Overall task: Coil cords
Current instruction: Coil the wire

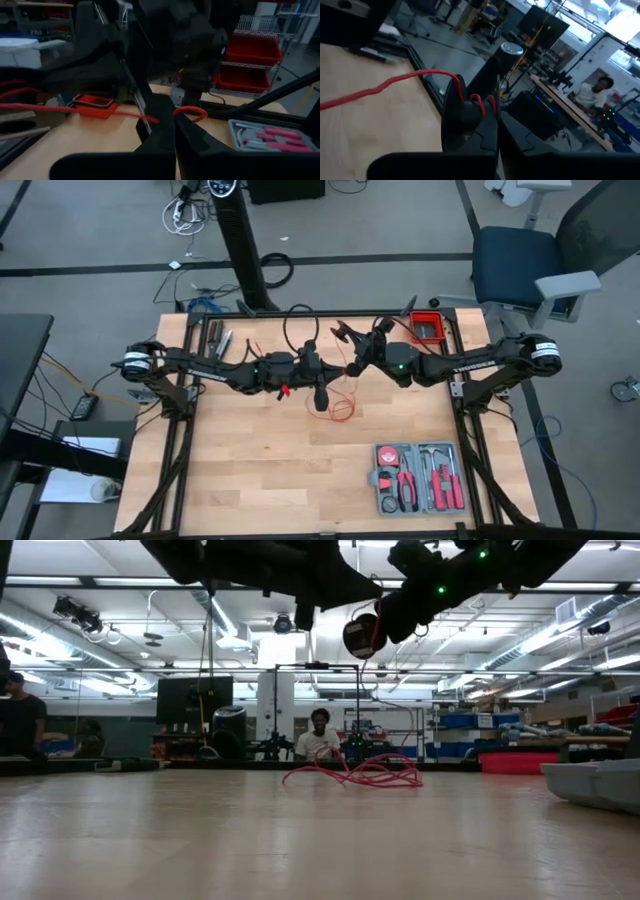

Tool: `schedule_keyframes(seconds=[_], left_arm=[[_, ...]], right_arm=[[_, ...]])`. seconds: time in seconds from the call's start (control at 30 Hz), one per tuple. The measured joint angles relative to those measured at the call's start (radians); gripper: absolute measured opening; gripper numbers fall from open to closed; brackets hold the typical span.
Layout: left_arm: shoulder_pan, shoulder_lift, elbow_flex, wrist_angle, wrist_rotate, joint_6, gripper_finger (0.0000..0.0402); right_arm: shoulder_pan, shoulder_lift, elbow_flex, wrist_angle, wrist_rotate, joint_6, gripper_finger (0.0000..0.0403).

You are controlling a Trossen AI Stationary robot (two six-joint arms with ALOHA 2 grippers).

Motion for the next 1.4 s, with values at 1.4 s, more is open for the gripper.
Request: schedule_keyframes(seconds=[1.4], left_arm=[[0.002, -0.036, 0.043, -0.032, -0.045, 0.132, 0.0]], right_arm=[[0.119, -0.182, -0.15, 0.125, -0.201, 0.182, 0.0]])
